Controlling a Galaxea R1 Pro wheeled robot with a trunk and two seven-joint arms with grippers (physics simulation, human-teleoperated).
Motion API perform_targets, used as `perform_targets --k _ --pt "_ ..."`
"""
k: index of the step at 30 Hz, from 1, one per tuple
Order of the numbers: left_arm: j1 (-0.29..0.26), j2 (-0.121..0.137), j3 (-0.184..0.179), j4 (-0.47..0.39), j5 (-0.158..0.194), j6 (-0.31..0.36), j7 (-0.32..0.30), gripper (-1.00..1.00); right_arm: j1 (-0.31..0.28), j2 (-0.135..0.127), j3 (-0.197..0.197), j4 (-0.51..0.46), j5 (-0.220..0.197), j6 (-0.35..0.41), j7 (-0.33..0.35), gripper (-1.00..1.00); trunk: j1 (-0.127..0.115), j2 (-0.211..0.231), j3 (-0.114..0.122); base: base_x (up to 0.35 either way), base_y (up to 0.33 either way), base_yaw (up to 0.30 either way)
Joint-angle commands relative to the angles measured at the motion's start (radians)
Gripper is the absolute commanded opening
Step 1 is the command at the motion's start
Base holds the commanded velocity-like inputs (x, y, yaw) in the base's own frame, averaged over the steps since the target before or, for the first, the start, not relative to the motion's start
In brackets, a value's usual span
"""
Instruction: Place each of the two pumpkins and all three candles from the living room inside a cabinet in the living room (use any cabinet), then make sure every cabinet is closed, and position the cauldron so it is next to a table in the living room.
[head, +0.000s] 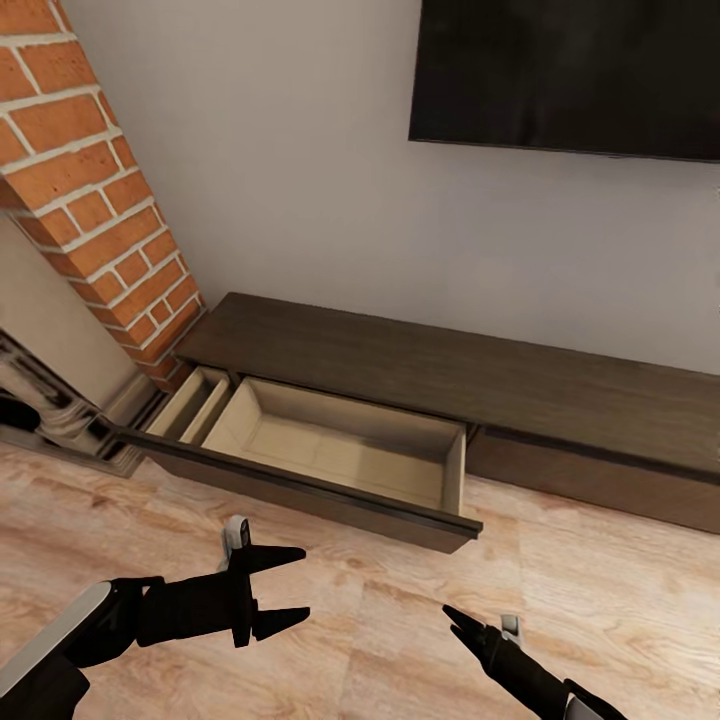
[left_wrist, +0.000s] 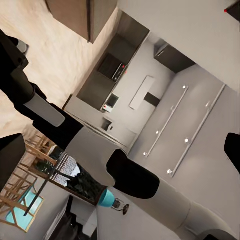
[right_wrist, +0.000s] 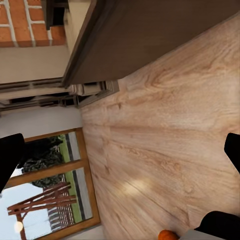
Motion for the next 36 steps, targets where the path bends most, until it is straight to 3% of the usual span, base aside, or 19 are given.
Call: perform_targets --k 1,7,13,36 --pt "-0.001 0.001 -0.001 0.0 0.01 0.0 0.009 1.0 0.0 0.0 0.007 0.0 -0.01 0.009 0.003 1.0 -0.004 0.007 0.003 0.0 0.0 0.004" --pt "-0.001 0.001 0.002 0.0 0.01 0.0 0.009 1.0 0.004 0.001 0.006 0.0 -0.011 -0.012 0.003 1.0 -0.027 0.049 0.024 0.0 0.0 0.001" --pt "-0.001 0.0 0.004 0.0 0.01 -0.002 0.009 1.0 0.006 0.003 0.006 0.0 -0.013 -0.141 0.003 1.0 -0.05 0.091 0.051 0.0 0.0 0.0" --pt "-0.001 0.002 0.005 0.0 0.01 -0.002 0.009 1.0 0.007 0.003 0.006 0.008 -0.012 -0.183 0.003 1.0 -0.138 0.252 0.16 0.0 0.0 0.0"
